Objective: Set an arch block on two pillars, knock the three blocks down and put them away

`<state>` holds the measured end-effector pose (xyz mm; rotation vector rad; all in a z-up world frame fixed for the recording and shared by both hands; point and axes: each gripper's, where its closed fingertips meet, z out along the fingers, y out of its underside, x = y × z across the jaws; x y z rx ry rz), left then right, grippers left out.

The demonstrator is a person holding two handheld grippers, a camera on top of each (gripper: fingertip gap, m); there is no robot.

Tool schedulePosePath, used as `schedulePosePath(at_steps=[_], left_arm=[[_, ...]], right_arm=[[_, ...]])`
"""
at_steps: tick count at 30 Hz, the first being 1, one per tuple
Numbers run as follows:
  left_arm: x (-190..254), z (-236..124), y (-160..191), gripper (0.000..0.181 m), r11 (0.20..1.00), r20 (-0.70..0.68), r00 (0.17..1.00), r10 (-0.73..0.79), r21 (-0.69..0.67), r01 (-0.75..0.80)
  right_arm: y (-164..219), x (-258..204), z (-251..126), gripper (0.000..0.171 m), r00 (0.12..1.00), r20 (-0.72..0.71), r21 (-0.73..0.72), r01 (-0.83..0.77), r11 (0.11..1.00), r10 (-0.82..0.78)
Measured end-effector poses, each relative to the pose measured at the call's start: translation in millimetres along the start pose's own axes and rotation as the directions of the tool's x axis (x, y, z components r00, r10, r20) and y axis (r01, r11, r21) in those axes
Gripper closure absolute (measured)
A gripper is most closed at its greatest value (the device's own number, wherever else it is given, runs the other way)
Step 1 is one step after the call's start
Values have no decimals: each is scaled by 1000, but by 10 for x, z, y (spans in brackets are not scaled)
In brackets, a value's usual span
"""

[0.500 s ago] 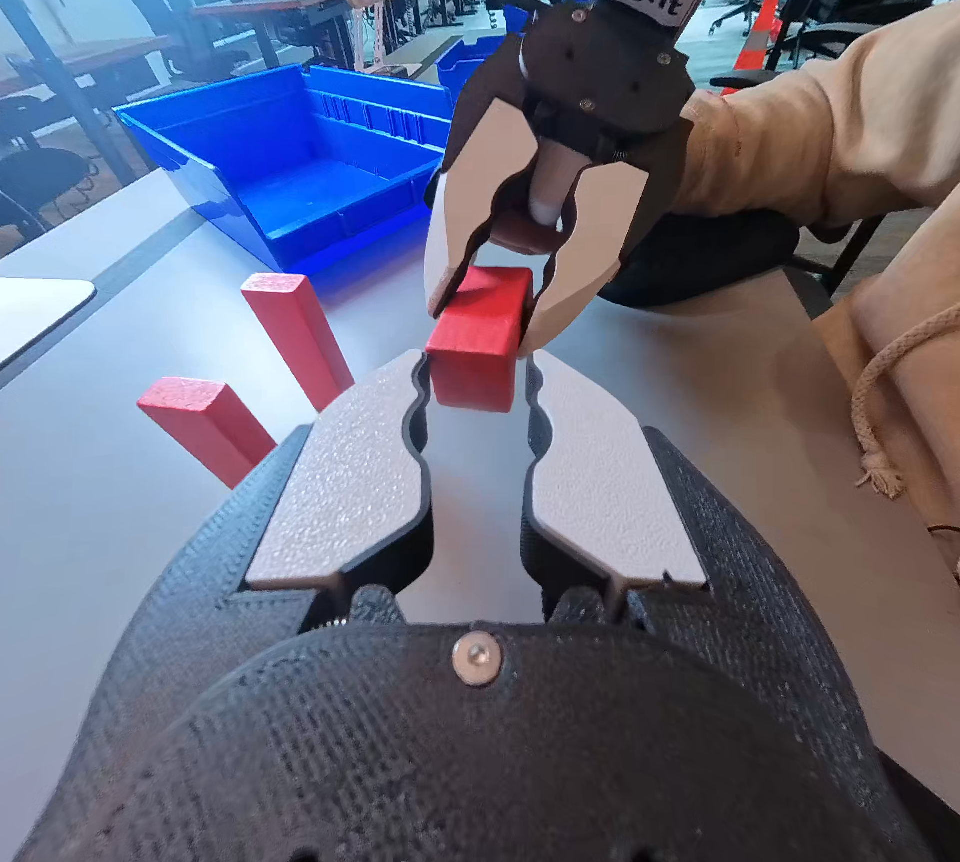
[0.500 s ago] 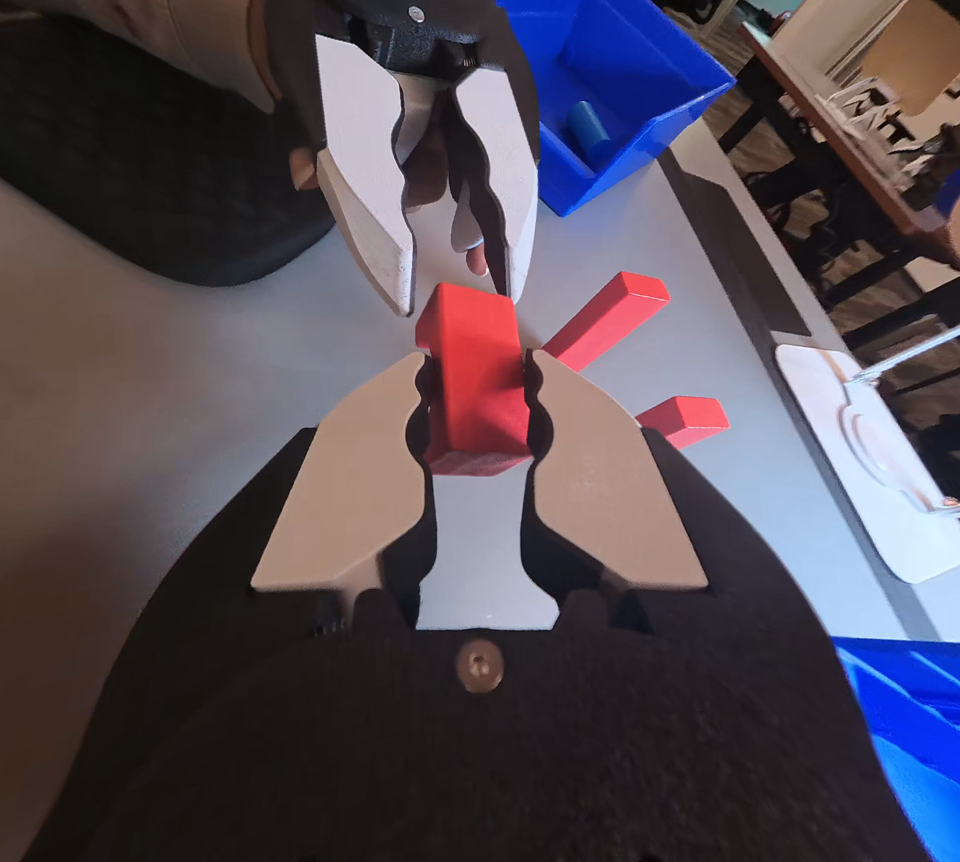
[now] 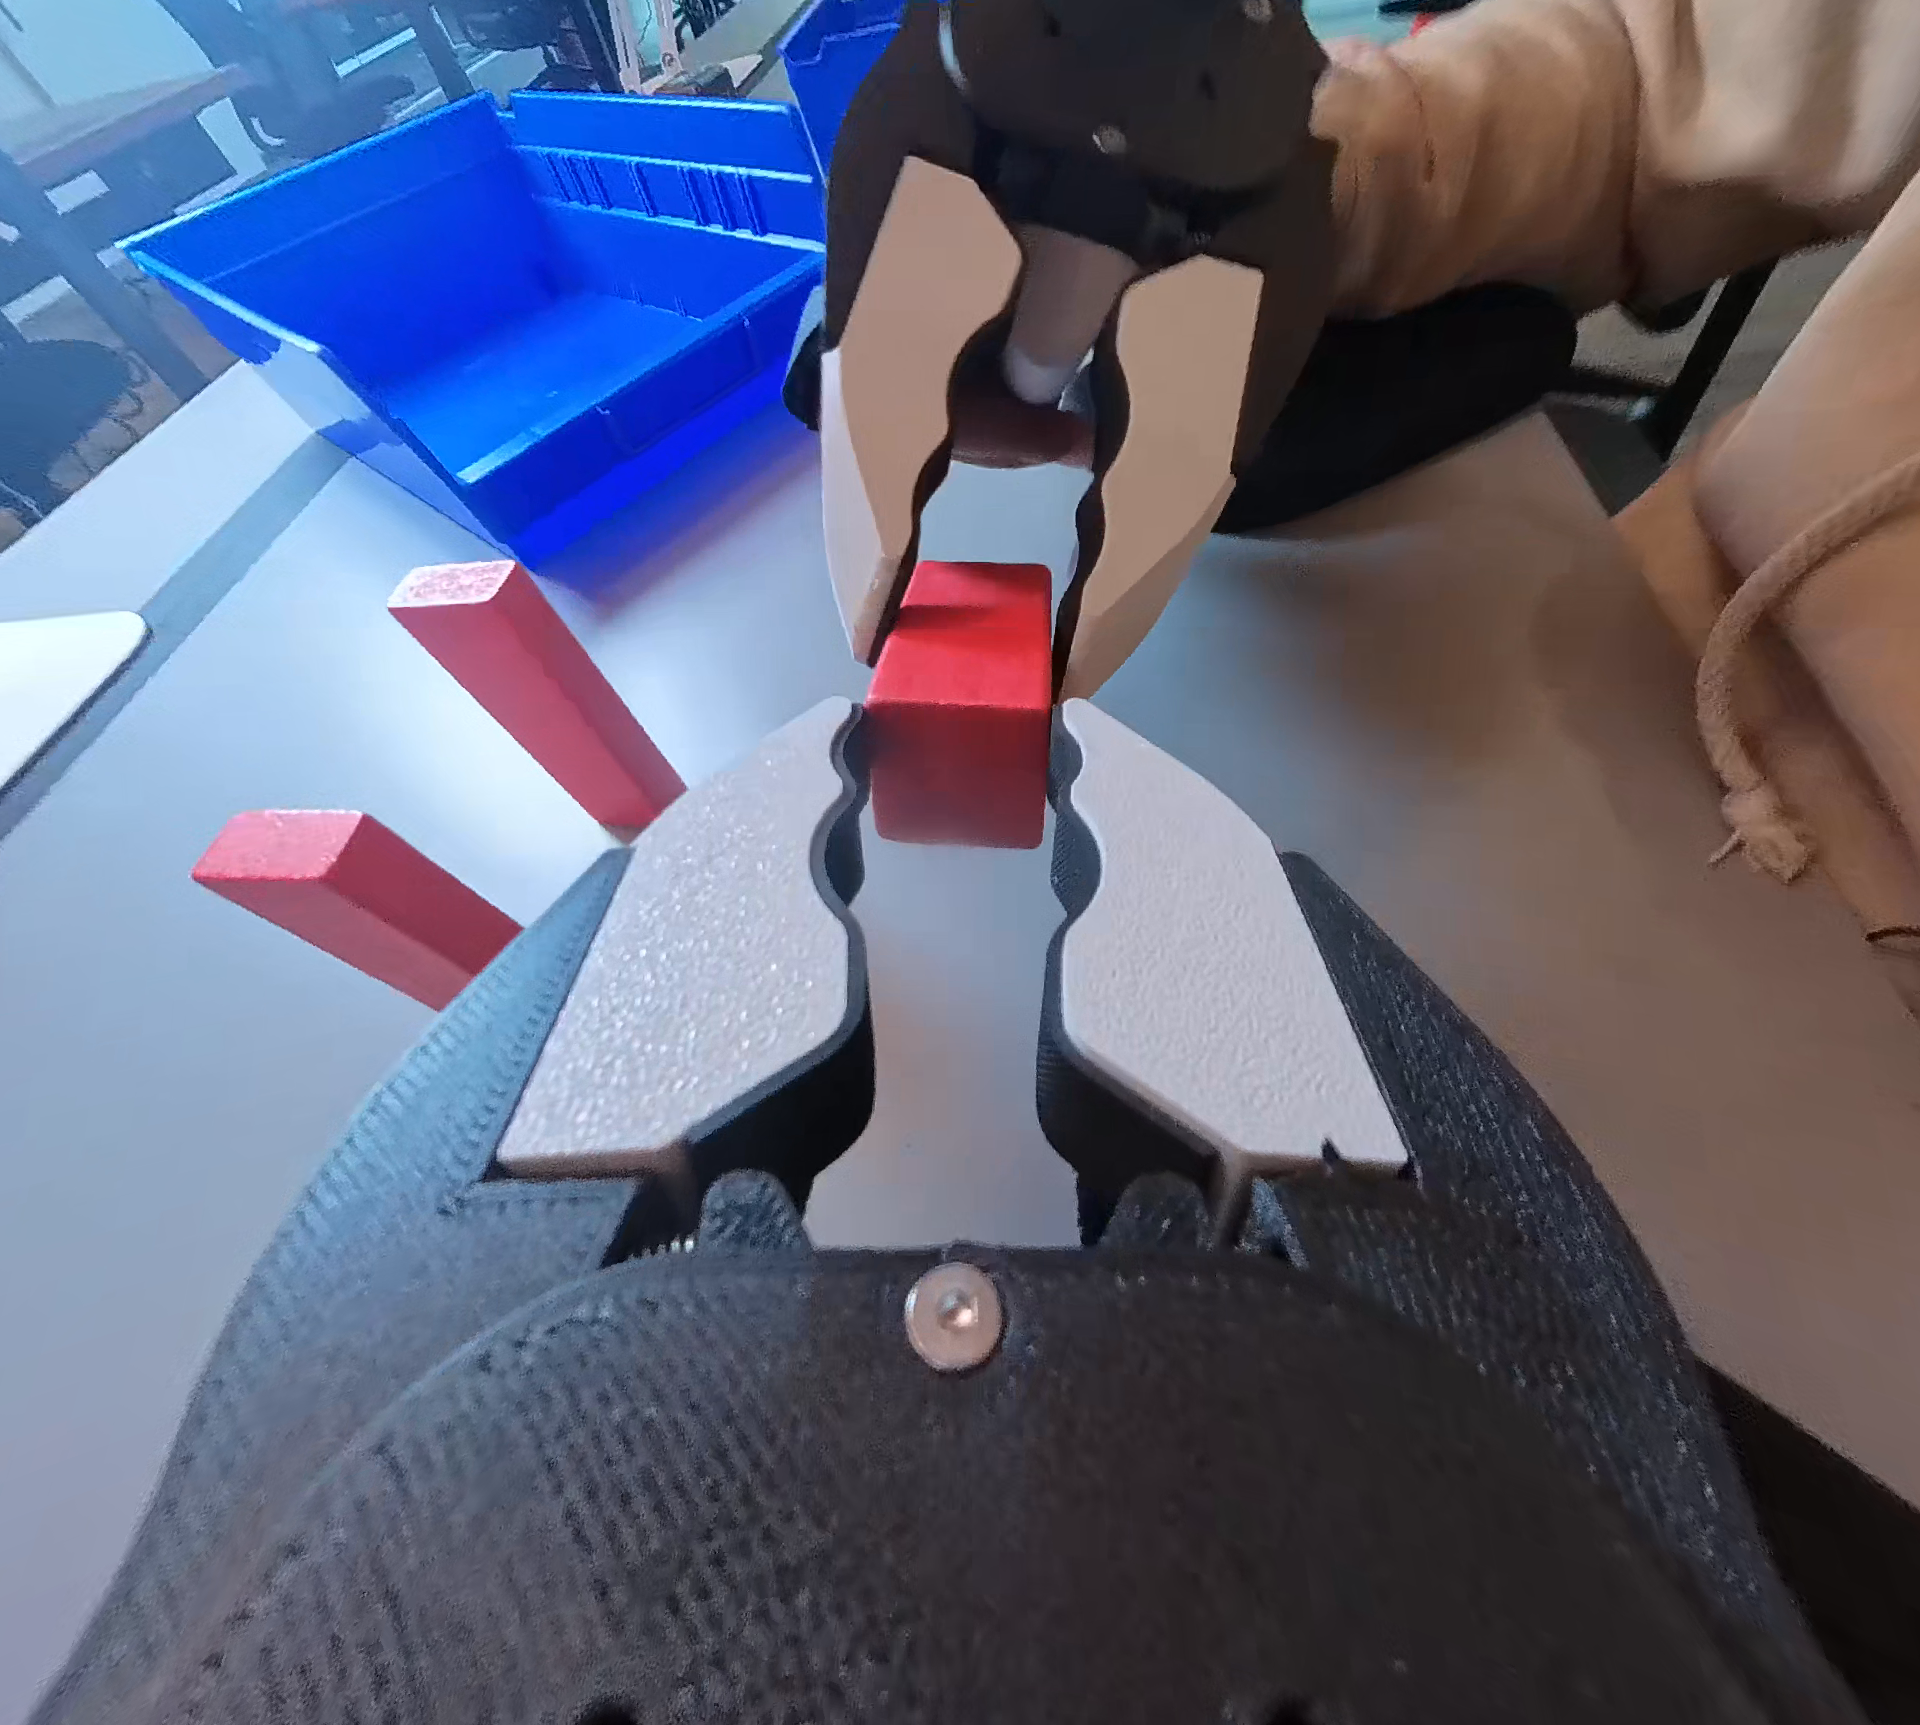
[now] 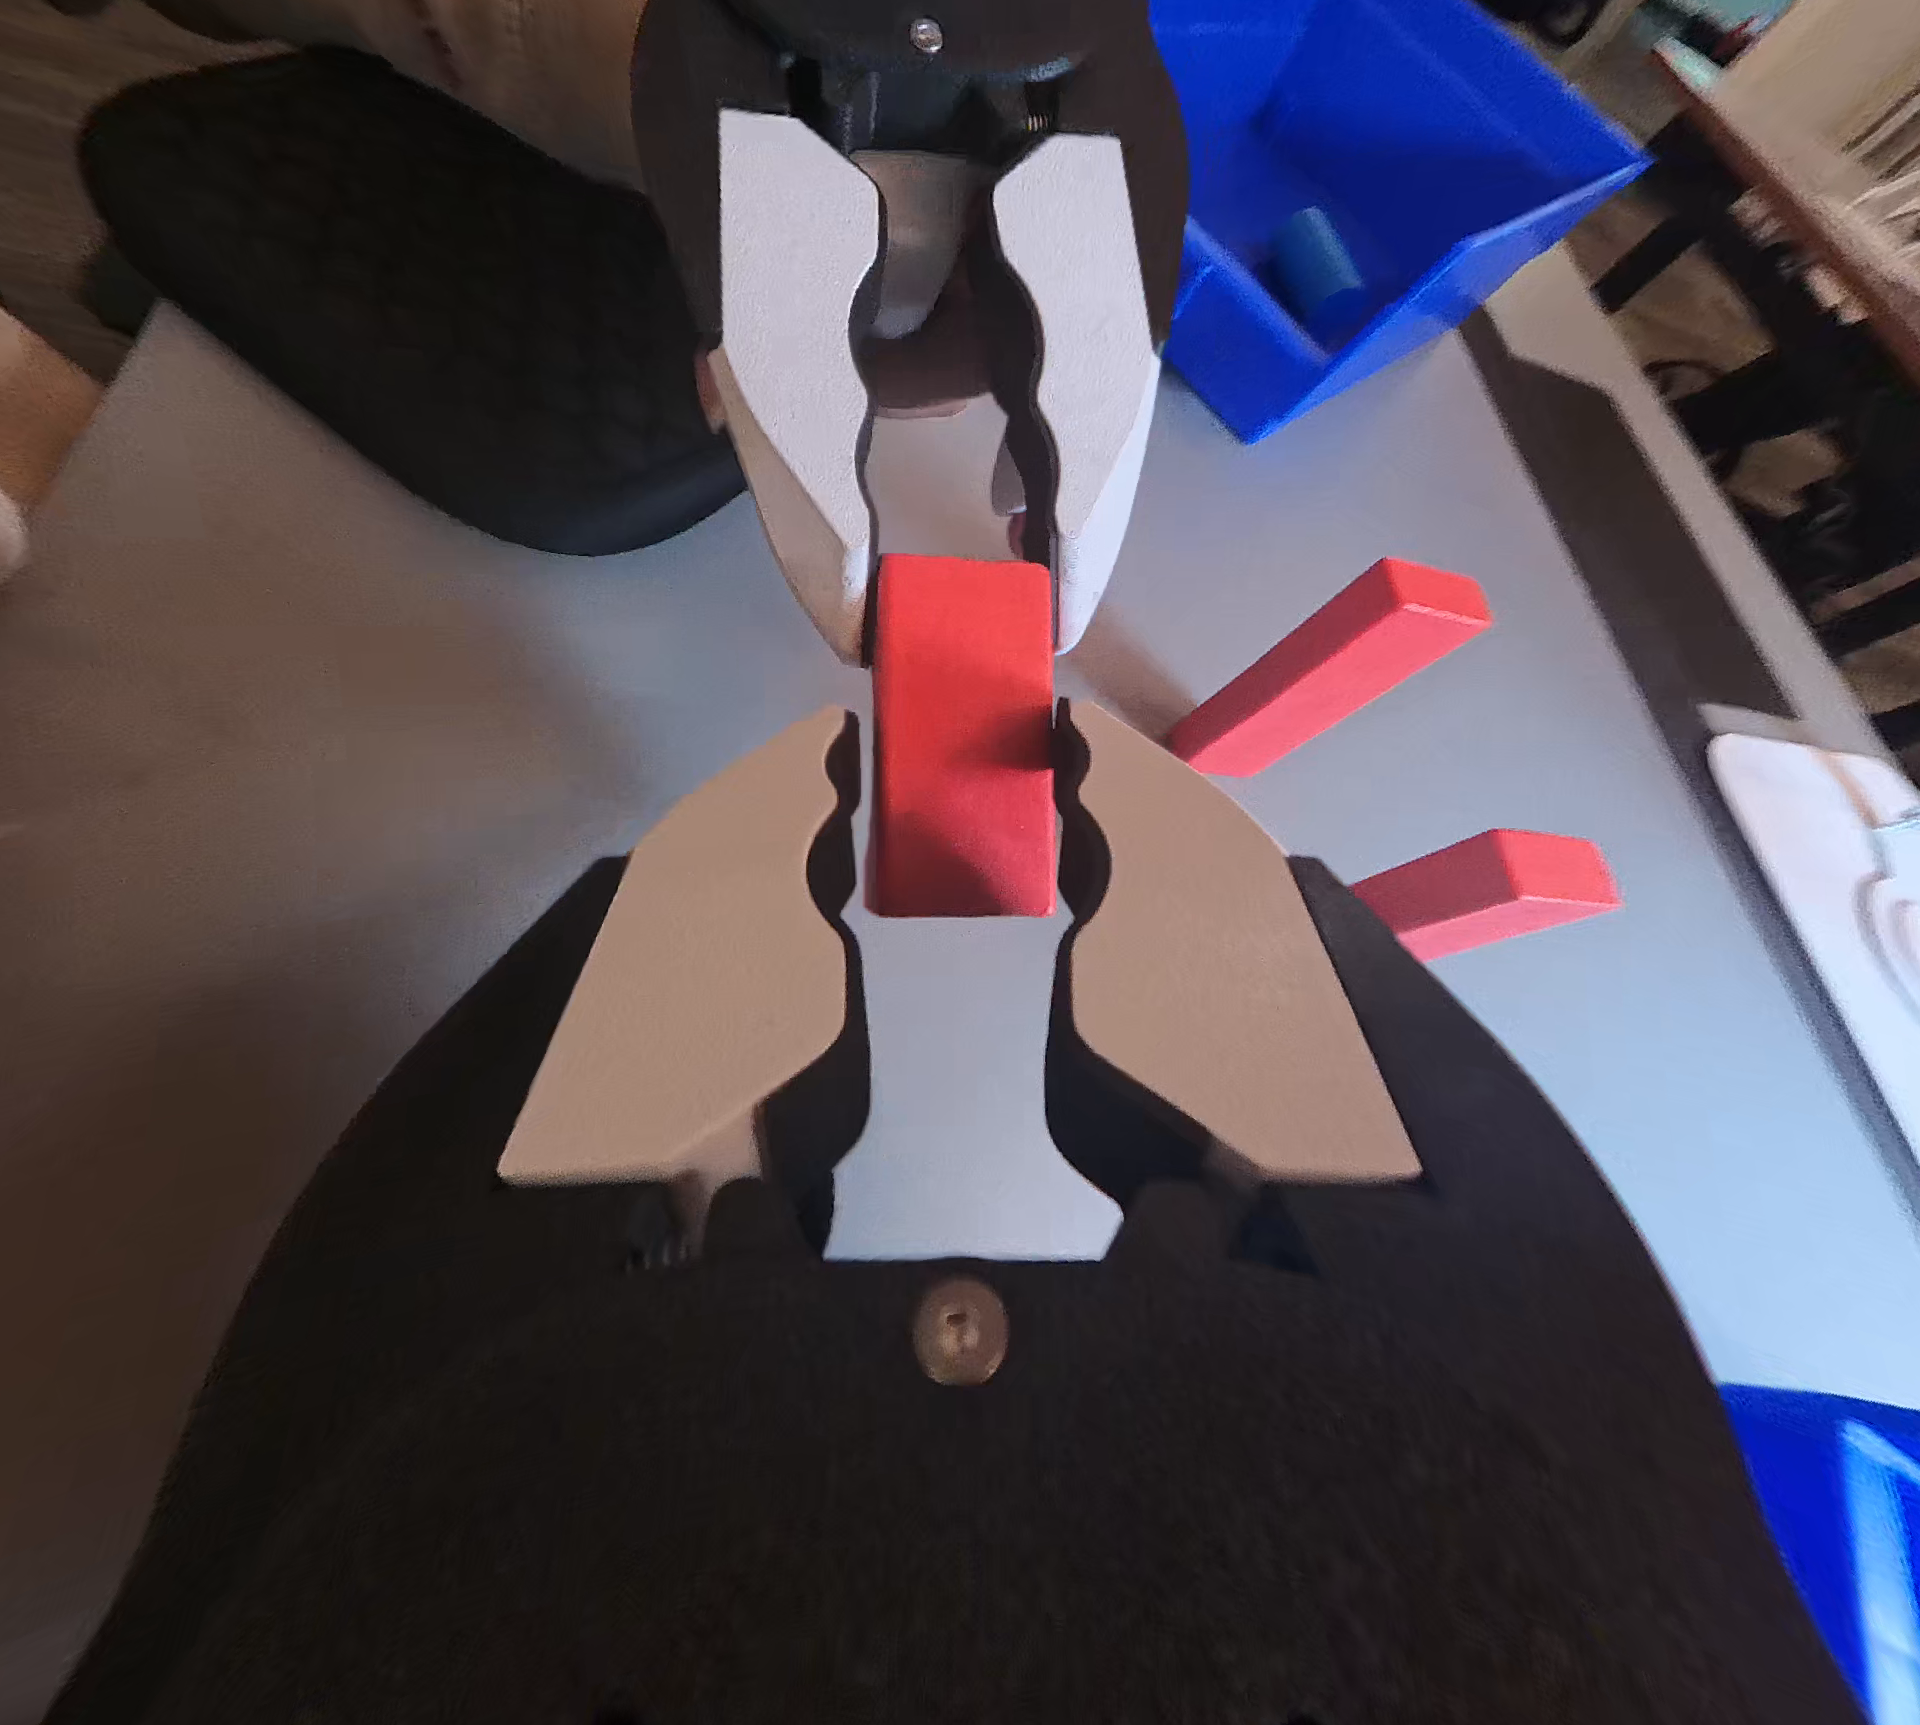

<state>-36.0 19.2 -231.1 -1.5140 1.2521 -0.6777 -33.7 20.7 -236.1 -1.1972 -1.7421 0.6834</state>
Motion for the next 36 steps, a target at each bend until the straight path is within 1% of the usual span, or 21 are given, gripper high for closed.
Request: schedulePosePath(at_steps=[3,6,7,16,22,25,27,28,30,31,34,36], left_arm=[[28,32,58,148,993,26,994,104,-52,-103],[60,42,57,148,989,24,990,138,-55,-137],[62,41,59,148,988,23,989,143,-57,-141],[39,46,122,148,990,18,992,126,-72,-125],[22,60,159,148,994,11,995,95,-63,-94],[20,45,143,146,997,-6,997,72,-32,-73],[-73,-24,81,137,1000,3,1000,10,14,-10],[-161,-76,53,135,999,21,999,-33,41,32],[-396,-183,62,135,991,83,990,-112,86,105],[-509,-219,119,135,987,112,984,-142,90,132],[-823,-228,427,129,988,200,967,-156,14,157],[-964,-188,533,128,985,204,964,-169,-9,175]], right_arm=[[77,-49,20,132,995,63,-34,-78,996,80],[139,-73,45,132,993,76,-68,-80,995,85],[140,-77,48,135,994,76,-70,-76,995,81],[160,-58,56,137,995,58,-89,-73,993,78],[190,-50,71,138,995,54,-104,-80,991,86],[187,-42,51,138,995,58,-107,-78,991,85],[207,13,-3,138,997,39,-121,-64,991,69],[210,31,-44,138,997,39,-122,-65,990,70],[184,54,-139,138,995,49,-98,-86,991,91],[169,69,-185,138,993,51,-82,-99,992,103],[177,94,-289,138,989,57,-53,-132,990,135],[200,80,-324,139,984,73,-41,-159,986,162]])
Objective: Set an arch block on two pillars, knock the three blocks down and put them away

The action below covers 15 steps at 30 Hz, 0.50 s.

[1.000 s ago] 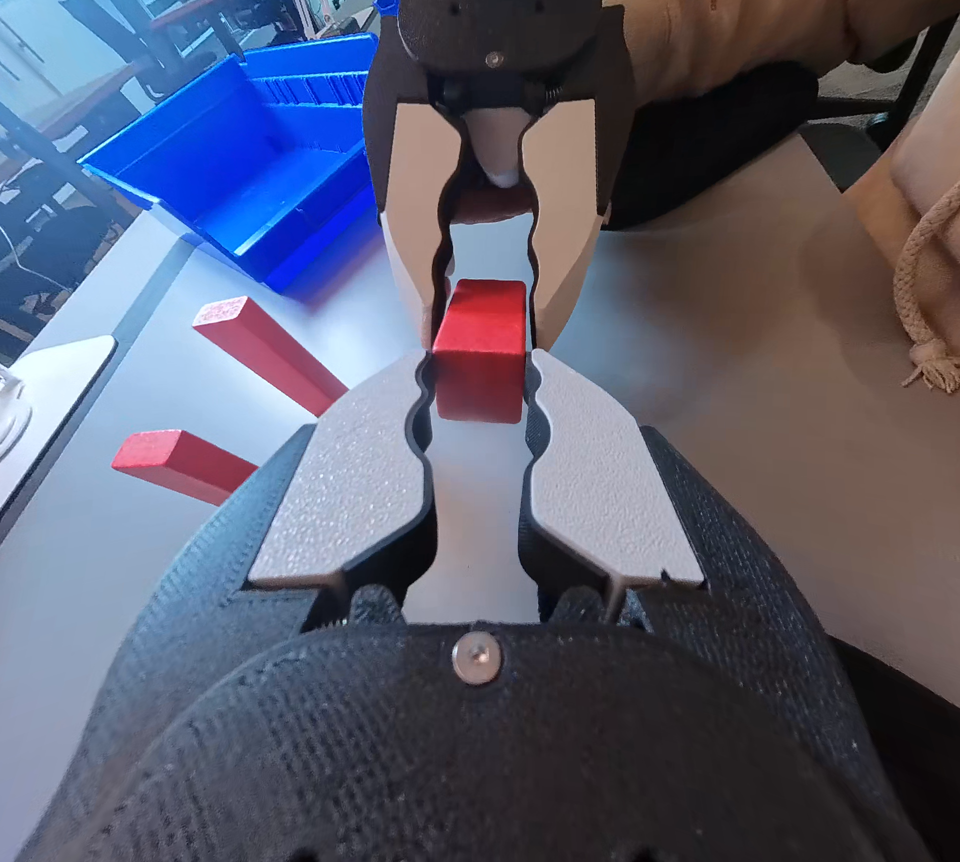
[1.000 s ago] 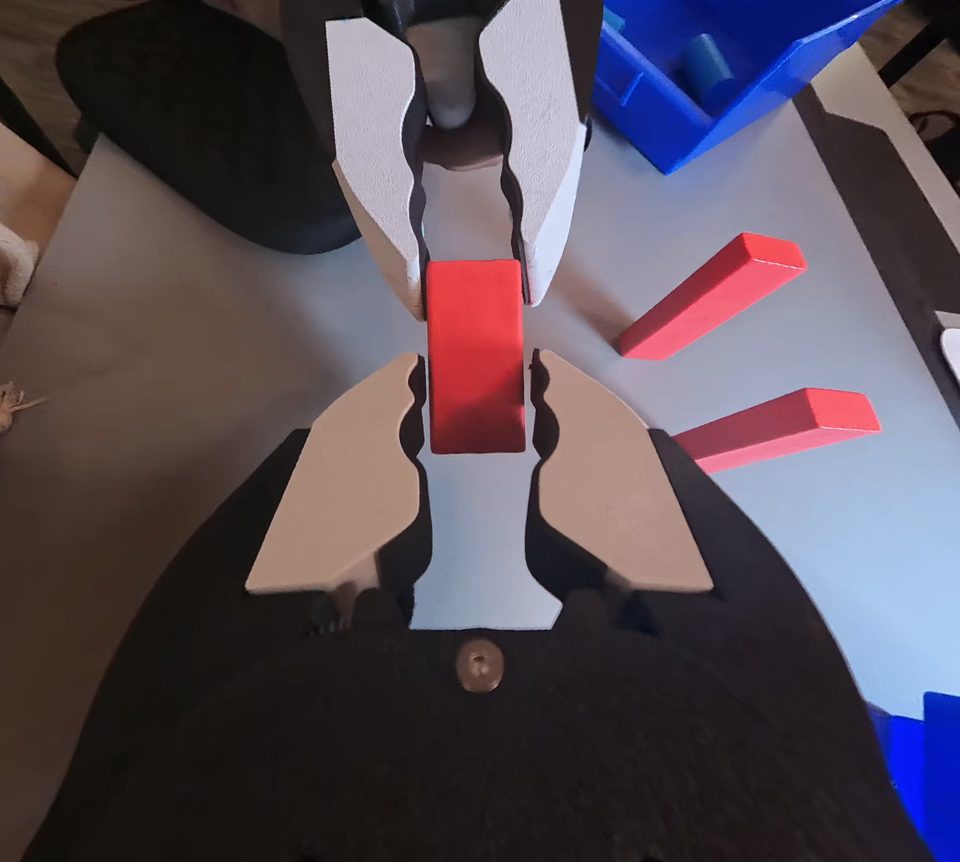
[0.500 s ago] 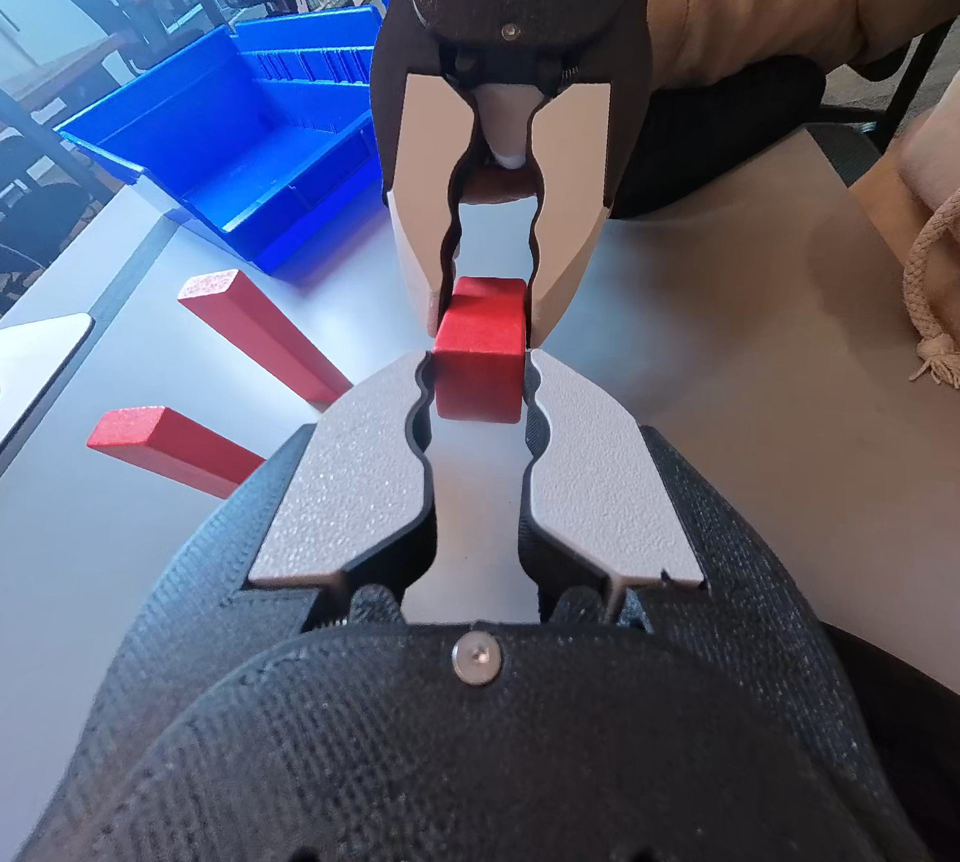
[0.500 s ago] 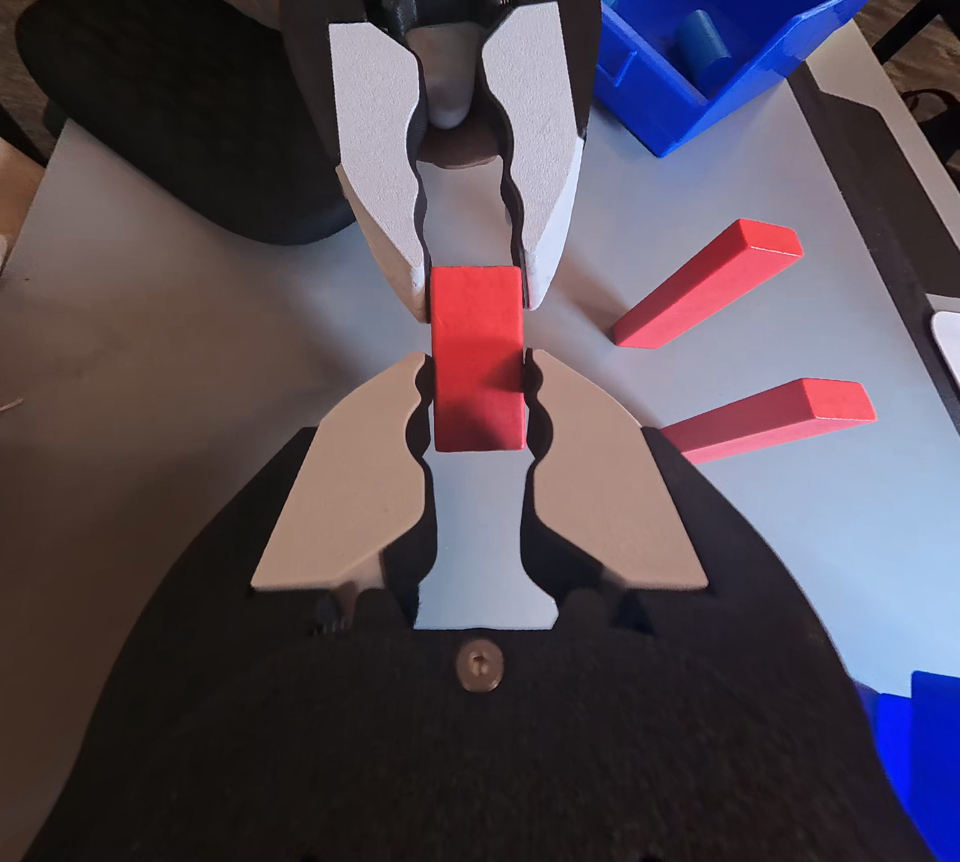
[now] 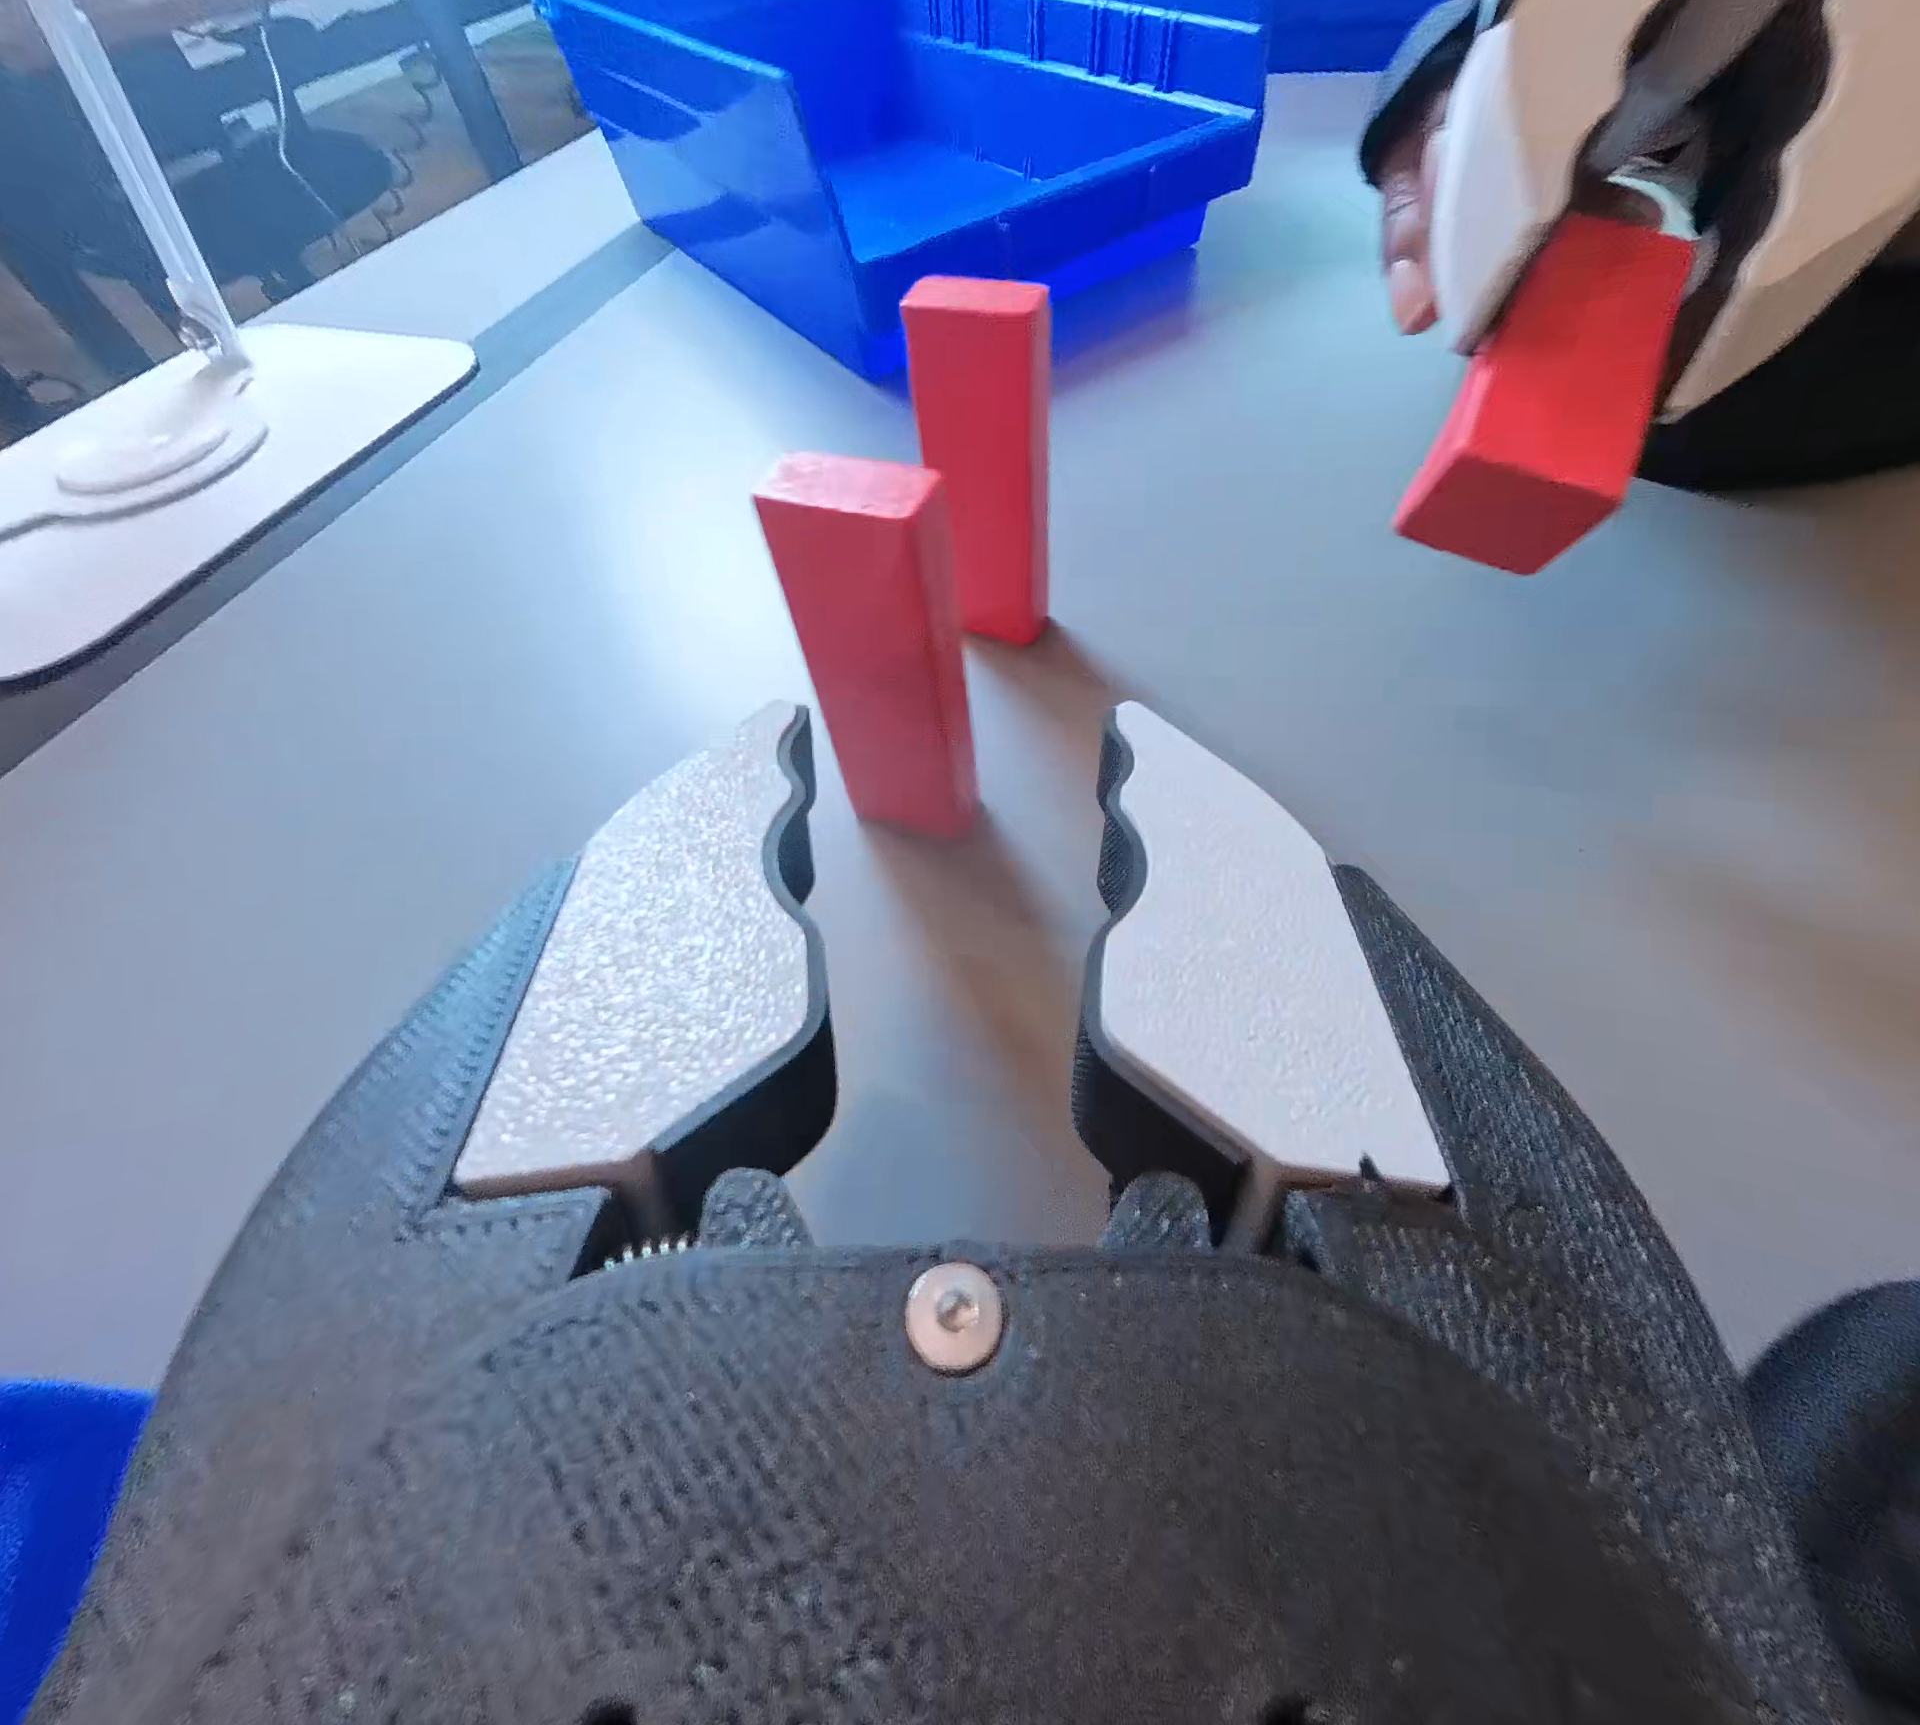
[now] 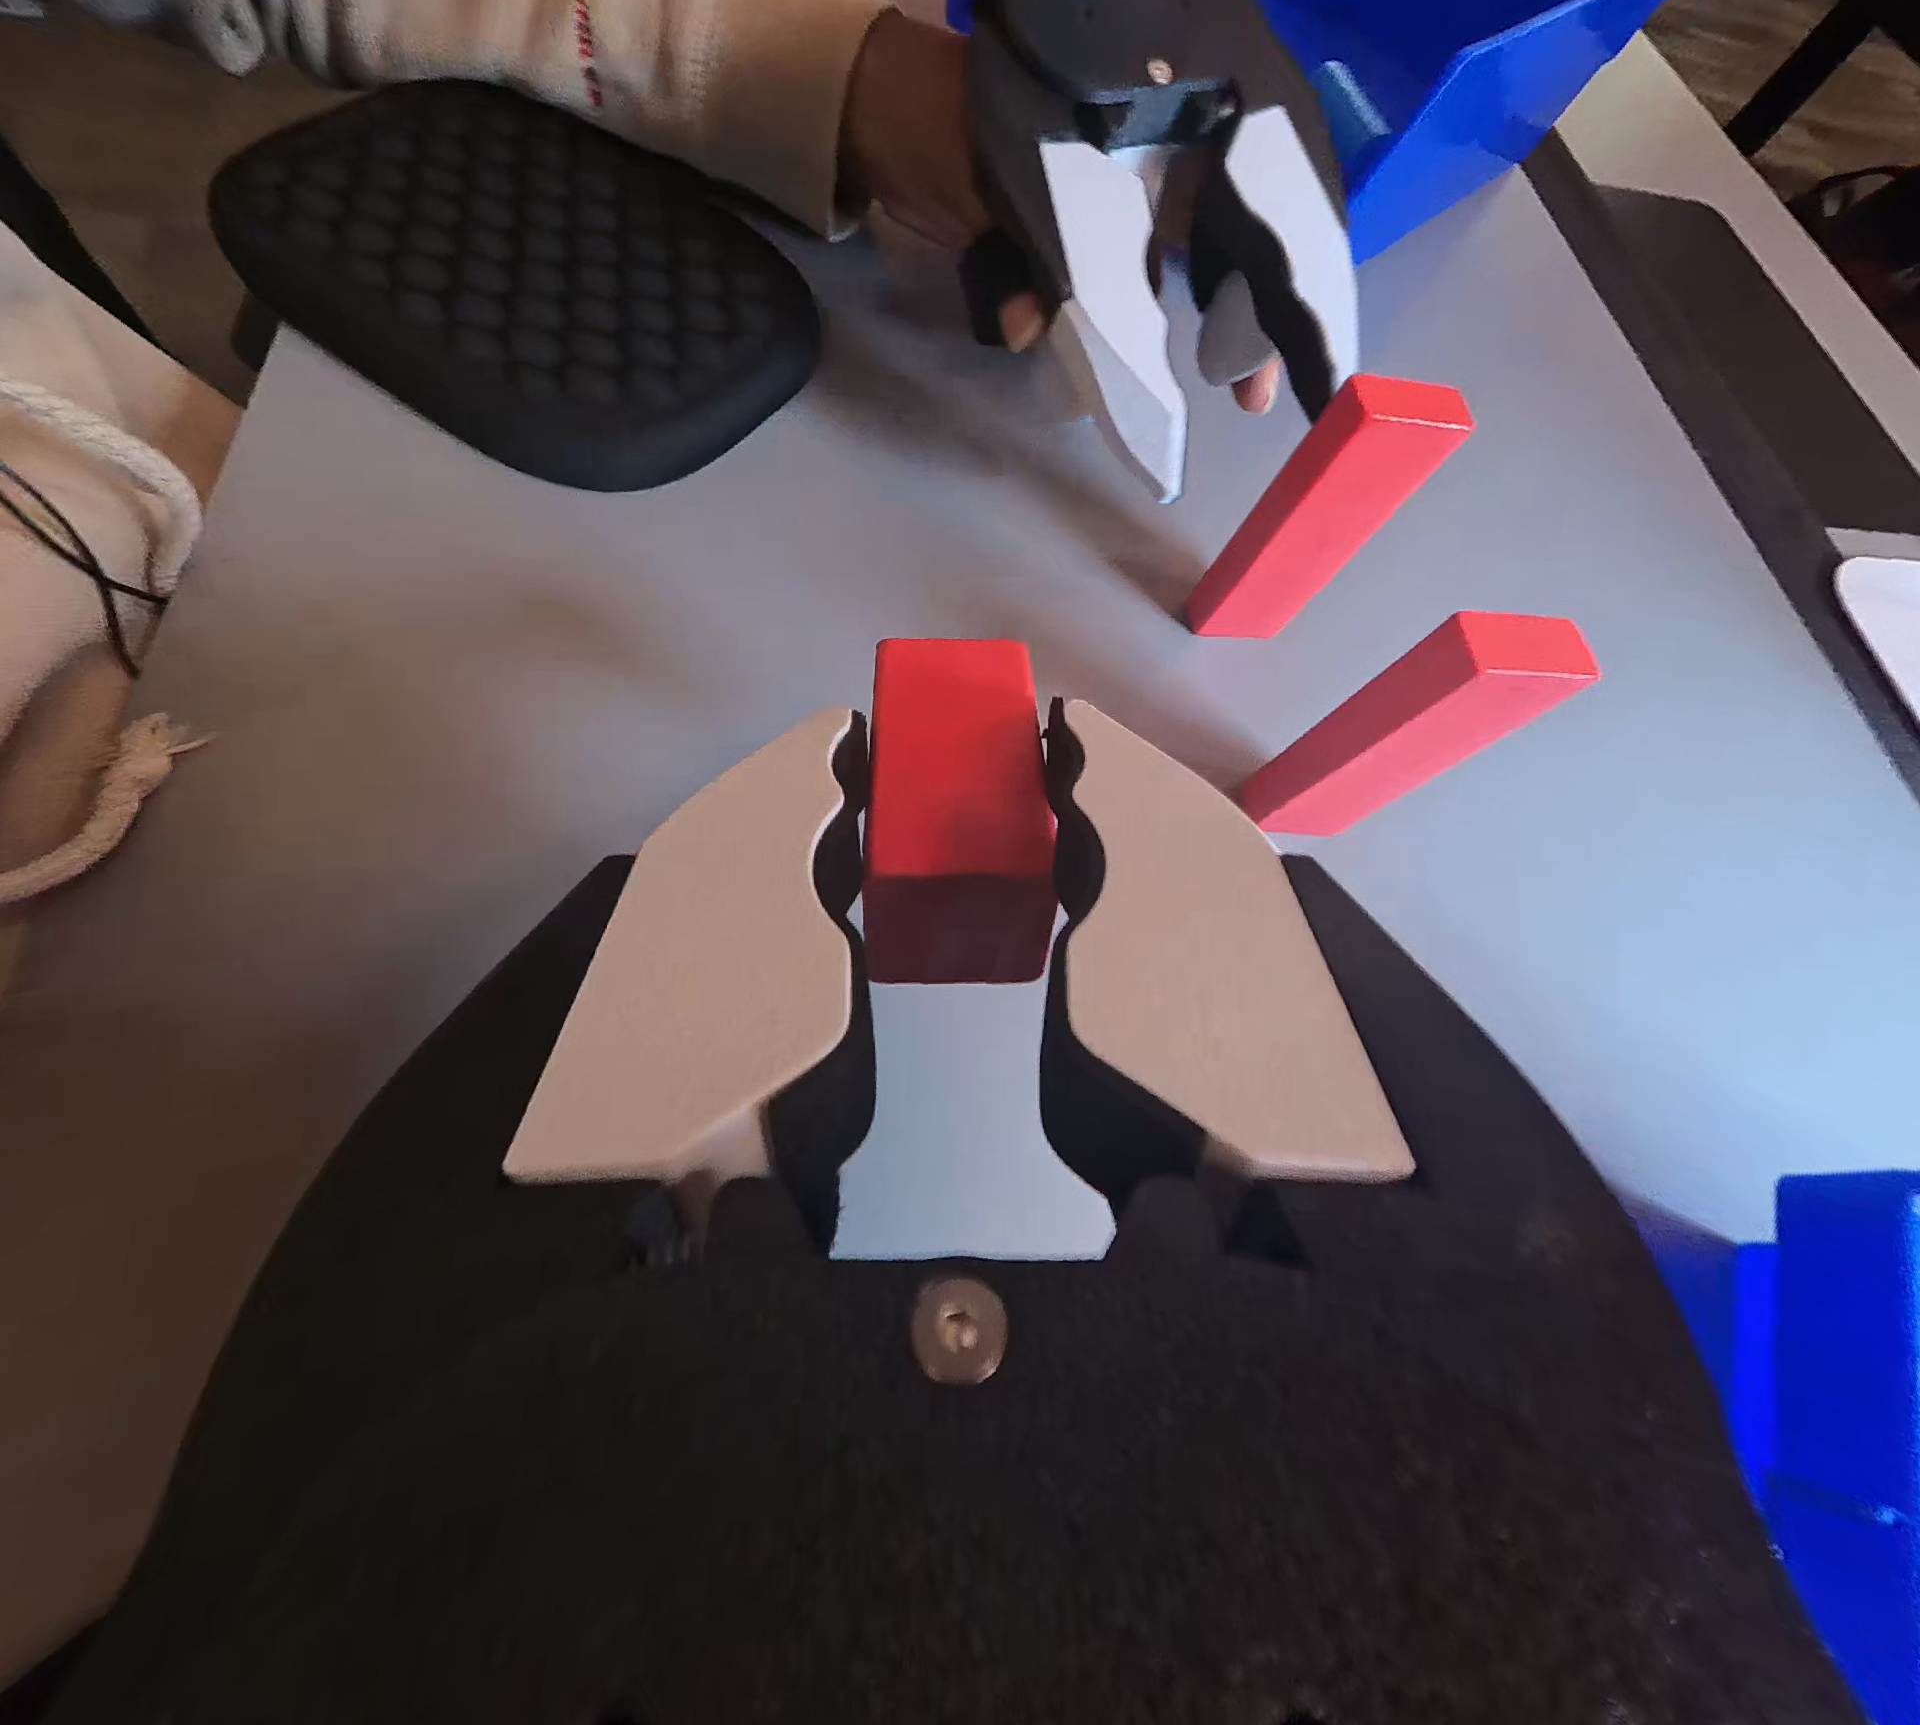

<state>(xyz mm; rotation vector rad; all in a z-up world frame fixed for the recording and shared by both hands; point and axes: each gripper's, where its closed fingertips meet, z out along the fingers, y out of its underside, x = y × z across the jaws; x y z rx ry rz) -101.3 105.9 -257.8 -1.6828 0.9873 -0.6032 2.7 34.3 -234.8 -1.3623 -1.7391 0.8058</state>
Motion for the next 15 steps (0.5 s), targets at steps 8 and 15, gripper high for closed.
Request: schedulePosePath(at_steps=[8,15], left_arm=[[-107,215,18,129,999,-163,986,25,-40,-32],[-130,245,31,137,998,-228,973,28,-52,-40]], right_arm=[[28,-84,-46,139,995,78,41,-71,997,68],[42,-73,-20,139,990,99,49,-106,993,101]])
